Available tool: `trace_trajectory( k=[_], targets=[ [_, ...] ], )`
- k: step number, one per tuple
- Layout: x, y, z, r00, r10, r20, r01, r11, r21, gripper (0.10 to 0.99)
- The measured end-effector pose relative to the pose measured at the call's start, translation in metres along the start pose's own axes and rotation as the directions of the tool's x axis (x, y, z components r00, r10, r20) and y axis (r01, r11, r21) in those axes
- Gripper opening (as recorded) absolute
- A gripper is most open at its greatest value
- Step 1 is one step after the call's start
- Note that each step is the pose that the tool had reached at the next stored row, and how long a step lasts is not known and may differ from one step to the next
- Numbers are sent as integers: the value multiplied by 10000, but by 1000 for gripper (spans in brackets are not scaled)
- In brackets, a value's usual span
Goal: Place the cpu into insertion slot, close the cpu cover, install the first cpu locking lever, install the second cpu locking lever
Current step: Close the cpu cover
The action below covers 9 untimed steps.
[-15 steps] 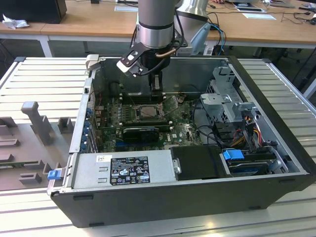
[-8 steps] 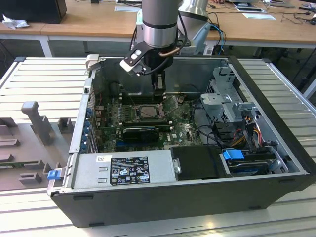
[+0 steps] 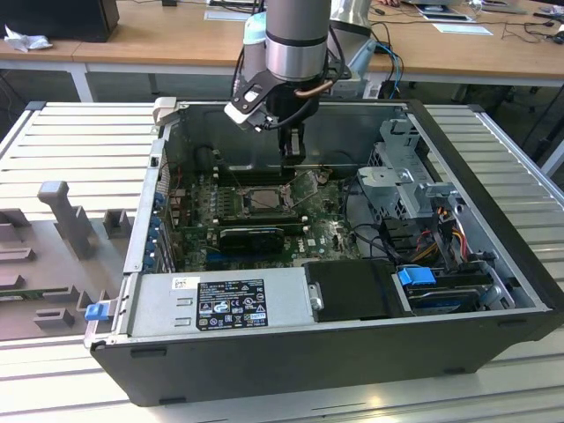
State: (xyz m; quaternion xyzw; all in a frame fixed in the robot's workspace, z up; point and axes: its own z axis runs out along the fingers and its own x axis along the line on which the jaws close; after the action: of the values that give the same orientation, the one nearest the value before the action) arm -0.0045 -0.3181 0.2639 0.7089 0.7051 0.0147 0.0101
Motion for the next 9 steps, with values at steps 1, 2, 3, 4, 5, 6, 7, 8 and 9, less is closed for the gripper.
trace_trajectory(
  k=[1,2,3,4,5,6,7,8,9],
  targets=[
    [0,12,1,10000,0,-1,0,10000,5,106],
    [0,21,1,10000,1,-1,-1,10000,8,106],
    [0,28,1,10000,1,-1,-1,10000,11,106],
    [0,48,2,10000,1,-1,-1,10000,18,106],
    [1,64,3,10000,1,-1,-1,10000,24,106],
    [1,77,3,10000,1,-1,-1,10000,28,106],
    [2,112,4,10000,-1,0,1,10000,40,106],
    [2,127,7,10000,0,-1,0,10000,48,106],
    [4,163,12,10000,-7,-2,7,10000,68,106]
  ],
)
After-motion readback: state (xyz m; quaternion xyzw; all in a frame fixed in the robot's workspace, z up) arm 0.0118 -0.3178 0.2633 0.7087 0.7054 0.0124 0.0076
